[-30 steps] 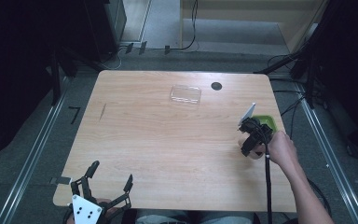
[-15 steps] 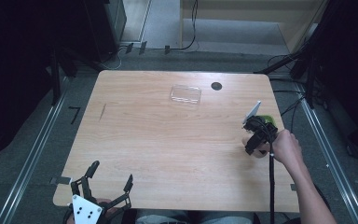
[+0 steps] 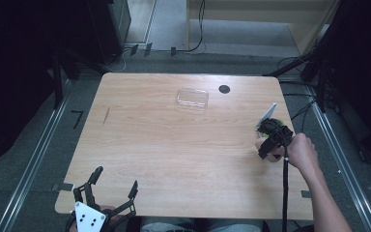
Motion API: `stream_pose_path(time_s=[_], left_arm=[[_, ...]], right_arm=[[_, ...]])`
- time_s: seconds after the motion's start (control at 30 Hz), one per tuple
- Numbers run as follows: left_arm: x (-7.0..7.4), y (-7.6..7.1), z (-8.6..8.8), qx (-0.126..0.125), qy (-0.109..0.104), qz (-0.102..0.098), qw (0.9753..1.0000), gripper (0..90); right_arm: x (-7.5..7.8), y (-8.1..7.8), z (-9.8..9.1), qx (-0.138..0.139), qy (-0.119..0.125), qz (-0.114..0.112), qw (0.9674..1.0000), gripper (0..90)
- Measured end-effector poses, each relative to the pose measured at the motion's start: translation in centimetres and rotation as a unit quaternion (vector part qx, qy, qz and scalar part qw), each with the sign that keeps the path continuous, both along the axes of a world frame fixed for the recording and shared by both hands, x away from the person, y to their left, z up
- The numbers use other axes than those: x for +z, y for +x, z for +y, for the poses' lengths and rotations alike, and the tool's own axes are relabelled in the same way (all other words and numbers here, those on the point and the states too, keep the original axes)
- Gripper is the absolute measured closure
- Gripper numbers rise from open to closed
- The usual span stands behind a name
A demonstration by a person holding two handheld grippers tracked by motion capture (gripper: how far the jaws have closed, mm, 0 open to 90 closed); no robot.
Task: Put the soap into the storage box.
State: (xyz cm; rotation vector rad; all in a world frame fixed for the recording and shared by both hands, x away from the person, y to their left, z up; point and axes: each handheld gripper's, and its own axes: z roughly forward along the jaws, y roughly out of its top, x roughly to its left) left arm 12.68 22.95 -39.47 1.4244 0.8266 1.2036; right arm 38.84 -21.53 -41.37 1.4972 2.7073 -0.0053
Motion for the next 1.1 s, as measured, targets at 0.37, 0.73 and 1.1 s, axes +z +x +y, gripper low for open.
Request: stream_pose_path(time_s=[0.37,0.73,1.1], left_arm=[[0.0,0.0,0.0,0.000,0.001,0.000,1.0000,9.9],[0.0,0.0,0.0,-0.001,0.002,0.000,1.0000,9.9],[0.0,0.0,-0.1,-0.001,0.003,0.001,1.0000,9.9]], right_arm=[[0.5,0.2,-1.1,-0.014,0.004,-0.005,0.9999,33.9],[0.6,0.6,-2.0,-0.026,0.002,-0.008,0.9996,33.9],[0.9,1.2,-2.4,-0.036,0.006,-0.008,0.9993,33.8]])
